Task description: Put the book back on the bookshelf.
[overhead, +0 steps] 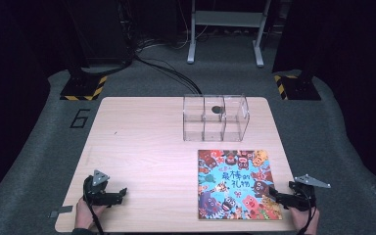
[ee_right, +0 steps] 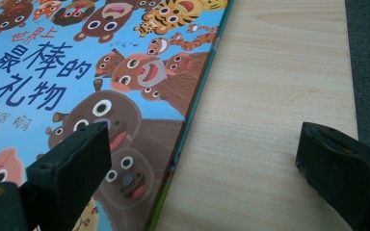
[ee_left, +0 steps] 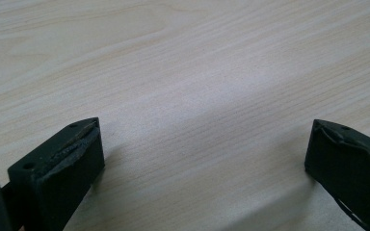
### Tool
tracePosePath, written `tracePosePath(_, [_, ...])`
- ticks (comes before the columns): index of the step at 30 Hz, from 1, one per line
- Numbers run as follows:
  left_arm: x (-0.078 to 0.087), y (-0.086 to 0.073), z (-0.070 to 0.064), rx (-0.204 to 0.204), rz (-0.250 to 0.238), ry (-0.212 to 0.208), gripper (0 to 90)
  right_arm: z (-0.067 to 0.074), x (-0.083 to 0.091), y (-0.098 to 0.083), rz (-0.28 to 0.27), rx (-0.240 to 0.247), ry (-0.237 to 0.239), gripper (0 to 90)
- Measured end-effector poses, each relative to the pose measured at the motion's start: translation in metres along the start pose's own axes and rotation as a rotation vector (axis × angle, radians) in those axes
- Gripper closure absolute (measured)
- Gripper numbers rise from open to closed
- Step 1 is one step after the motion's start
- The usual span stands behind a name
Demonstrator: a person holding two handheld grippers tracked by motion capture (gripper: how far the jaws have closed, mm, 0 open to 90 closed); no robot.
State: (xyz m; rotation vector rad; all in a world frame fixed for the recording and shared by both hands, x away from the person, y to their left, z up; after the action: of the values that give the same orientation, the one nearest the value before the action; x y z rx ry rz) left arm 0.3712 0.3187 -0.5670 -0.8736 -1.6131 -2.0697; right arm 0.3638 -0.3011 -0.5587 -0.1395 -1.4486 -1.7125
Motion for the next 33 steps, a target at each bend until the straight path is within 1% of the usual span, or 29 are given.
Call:
tracePosePath(11, [0.000,0.000,0.000,-0.002,0.001,0.001,0.0,0.000,-0.001,0.001,0.013,0.006,0.010,2.7])
tracePosePath(12, [0.000,0.000,0.000,-0.001,0.001,0.001,0.0,0.000,0.000,0.000,0.024,-0.004,0.012,1.9])
tracePosePath(14, [0.000,0.000,0.000,-0.001,0.001,0.001,0.0,0.000,-0.002,0.002,0.027,0.008,0.018,1.4])
tracePosePath(16, [0.000,0.000,0.000,-0.002,0.005,0.000,0.0,0.000,-0.002,0.003,0.044,-0.005,0.028,0.0])
tracePosePath(18, [0.000,0.000,0.000,-0.001,0.005,0.000,0.0,0.000,-0.002,0.005,0.051,-0.005,0.037,0.0])
tracePosePath(22, [0.000,0.000,0.000,-0.001,0.005,0.000,0.0,0.009,-0.002,0.010,0.066,0.006,0.043,0.0])
tracePosePath(23, [0.000,0.000,0.000,-0.001,0.005,0.000,0.0,0.009,-0.002,0.010,0.066,0.006,0.043,0.0])
tracePosePath(24, [0.001,0.000,0.000,-0.002,0.008,-0.001,0.0,0.014,-0.003,0.013,0.077,0.013,0.045,2.3])
tracePosePath(25, [0.000,0.000,0.000,0.001,0.000,0.003,0.0,0.015,-0.003,0.014,0.085,0.012,0.043,3.7])
tracePosePath(27, [0.000,0.000,0.000,0.002,0.000,0.003,0.1,0.017,-0.004,0.015,0.093,0.019,0.047,4.0])
tracePosePath(28, [0.000,0.000,0.000,0.002,-0.001,0.004,0.1,0.021,-0.006,0.015,0.106,0.024,0.052,10.2])
tracePosePath(29, [0.000,0.000,0.000,0.004,-0.002,0.004,0.1,0.023,-0.008,0.015,0.119,0.025,0.040,15.1])
tracePosePath(30, [0.000,0.000,0.000,0.003,-0.002,0.004,0.0,0.024,-0.009,0.015,0.128,0.036,0.043,14.8])
tracePosePath(31, [0.000,0.000,0.000,0.003,-0.002,0.004,0.0,0.024,-0.009,0.015,0.128,0.036,0.043,14.8])
tracePosePath(32, [0.000,0.000,0.000,0.003,-0.002,0.004,0.1,0.026,-0.013,0.015,0.143,0.035,0.043,22.5])
tracePosePath(33, [0.000,0.000,0.000,0.003,-0.002,0.004,0.1,0.026,-0.013,0.015,0.143,0.035,0.043,22.5])
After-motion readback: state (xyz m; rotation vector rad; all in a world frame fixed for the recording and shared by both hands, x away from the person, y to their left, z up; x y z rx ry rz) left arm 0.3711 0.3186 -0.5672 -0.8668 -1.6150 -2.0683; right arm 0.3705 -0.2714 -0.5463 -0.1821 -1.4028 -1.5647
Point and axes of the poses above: each handheld gripper's, and its own axes: x roughly backward along the jaws, y roughly out of its top, z roughly to its left, the point moved 5 cm from there along -x, roughly forward along the jaws, and after that the axes turned 12 degrees about y, right-handed, at the moved point
